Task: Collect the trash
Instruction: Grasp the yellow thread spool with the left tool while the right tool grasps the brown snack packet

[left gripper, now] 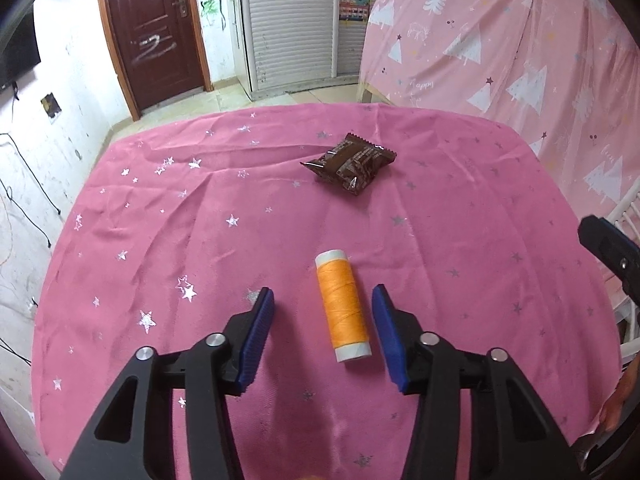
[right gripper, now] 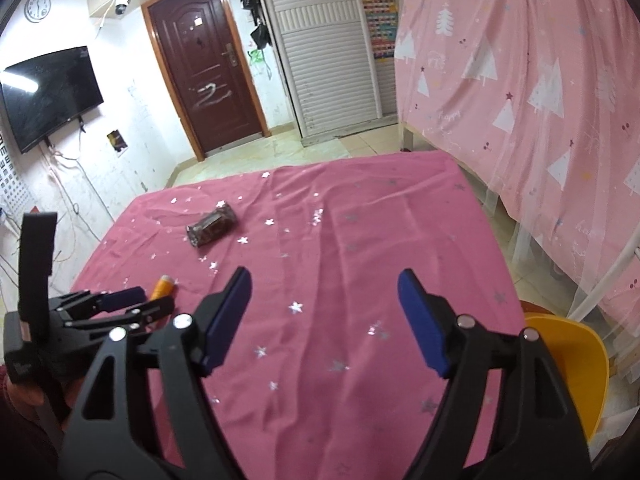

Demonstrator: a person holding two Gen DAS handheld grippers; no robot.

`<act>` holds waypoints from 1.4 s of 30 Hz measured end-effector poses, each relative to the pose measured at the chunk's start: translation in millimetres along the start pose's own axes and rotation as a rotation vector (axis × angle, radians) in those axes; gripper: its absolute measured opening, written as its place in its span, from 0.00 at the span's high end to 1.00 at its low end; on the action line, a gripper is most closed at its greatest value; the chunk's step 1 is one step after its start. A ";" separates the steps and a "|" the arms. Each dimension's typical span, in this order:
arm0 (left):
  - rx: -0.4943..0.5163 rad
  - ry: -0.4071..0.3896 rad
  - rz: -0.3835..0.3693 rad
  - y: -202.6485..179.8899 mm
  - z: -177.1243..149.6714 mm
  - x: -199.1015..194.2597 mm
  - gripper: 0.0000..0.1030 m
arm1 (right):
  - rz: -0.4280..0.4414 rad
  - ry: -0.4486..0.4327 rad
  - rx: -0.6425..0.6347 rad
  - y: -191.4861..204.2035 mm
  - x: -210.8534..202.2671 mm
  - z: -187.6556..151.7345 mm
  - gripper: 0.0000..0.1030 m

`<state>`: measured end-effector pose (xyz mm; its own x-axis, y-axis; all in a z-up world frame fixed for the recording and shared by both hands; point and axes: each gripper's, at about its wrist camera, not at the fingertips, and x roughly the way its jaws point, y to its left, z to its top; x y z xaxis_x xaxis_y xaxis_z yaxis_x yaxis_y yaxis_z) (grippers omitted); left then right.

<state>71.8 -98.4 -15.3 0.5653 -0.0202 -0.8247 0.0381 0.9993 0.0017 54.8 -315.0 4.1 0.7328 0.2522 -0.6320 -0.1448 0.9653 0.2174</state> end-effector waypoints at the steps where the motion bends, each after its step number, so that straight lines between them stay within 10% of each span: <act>1: 0.007 -0.005 0.009 -0.7 -0.4 -0.2 0.66 | 0.002 0.003 -0.005 2.1 2.0 0.9 0.29; 8: 0.040 -0.043 0.042 4.2 -3.0 -3.6 0.86 | 0.049 0.034 -0.056 28.6 24.2 16.5 0.29; 36: -0.105 -0.050 -0.004 80.1 -3.5 -4.8 0.88 | 0.131 0.230 -0.211 115.6 142.0 47.3 0.30; 42: -0.108 -0.052 -0.001 81.4 -5.5 -4.5 0.88 | 0.067 0.228 -0.245 124.7 143.8 44.5 0.44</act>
<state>67.8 -16.8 -14.5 0.6072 -0.0203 -0.7943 -0.0488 0.9968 -0.0628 171.8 -161.3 -26.6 0.5526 0.2972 -0.7787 -0.3630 0.9268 0.0961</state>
